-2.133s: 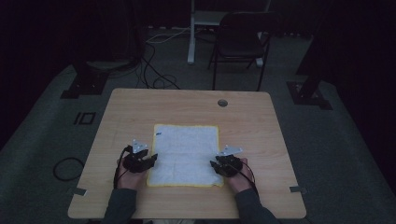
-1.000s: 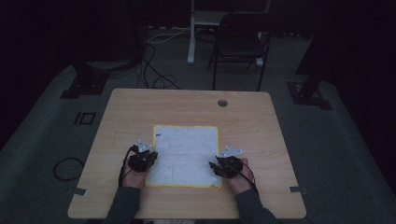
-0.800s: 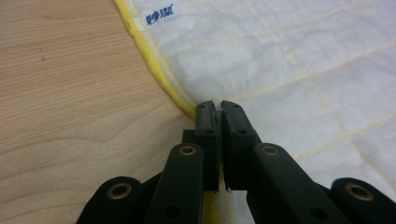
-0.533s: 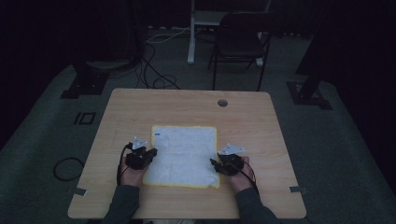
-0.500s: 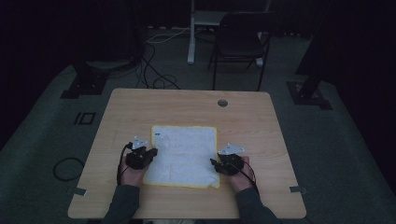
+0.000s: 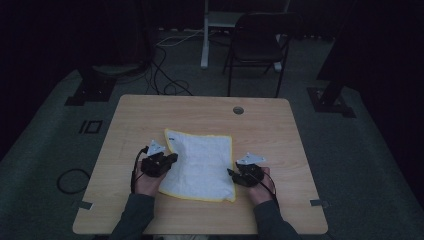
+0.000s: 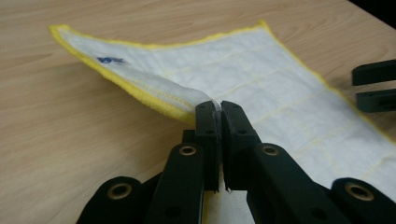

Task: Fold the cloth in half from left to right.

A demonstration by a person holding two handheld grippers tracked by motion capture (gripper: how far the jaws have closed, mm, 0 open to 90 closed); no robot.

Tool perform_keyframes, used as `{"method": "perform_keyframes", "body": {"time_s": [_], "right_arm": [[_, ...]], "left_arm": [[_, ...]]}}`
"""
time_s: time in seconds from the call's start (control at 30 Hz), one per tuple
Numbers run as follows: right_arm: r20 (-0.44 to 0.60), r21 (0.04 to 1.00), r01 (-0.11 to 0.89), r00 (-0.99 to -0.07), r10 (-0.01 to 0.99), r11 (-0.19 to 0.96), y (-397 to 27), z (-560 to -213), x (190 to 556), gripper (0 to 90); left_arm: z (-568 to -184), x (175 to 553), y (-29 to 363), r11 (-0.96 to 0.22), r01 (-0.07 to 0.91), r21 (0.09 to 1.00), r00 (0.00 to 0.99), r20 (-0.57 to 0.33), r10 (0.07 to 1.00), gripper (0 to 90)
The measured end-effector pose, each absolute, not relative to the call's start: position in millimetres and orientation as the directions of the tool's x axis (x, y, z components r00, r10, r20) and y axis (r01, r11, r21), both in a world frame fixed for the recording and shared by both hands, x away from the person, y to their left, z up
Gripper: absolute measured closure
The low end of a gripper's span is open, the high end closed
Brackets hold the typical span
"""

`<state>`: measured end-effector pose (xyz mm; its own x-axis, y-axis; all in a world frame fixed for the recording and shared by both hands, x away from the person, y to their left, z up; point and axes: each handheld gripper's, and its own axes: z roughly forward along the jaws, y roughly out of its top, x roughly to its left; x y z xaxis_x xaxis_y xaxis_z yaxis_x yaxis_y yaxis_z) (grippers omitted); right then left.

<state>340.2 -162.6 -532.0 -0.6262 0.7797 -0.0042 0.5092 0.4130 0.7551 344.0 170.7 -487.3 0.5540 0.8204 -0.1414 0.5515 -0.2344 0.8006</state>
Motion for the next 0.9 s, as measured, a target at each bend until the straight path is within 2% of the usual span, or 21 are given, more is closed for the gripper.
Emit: {"method": "perform_keyframes", "body": {"time_s": [0.9], "right_arm": [[0.009,0.763,0.522,-0.599,0.801,0.382,-172.8,-529.9,341.1,53.5]], "left_arm": [[-463.9,350.6,117.0,-0.315,0.478,0.82,0.665,-0.104,0.739,87.4]]}}
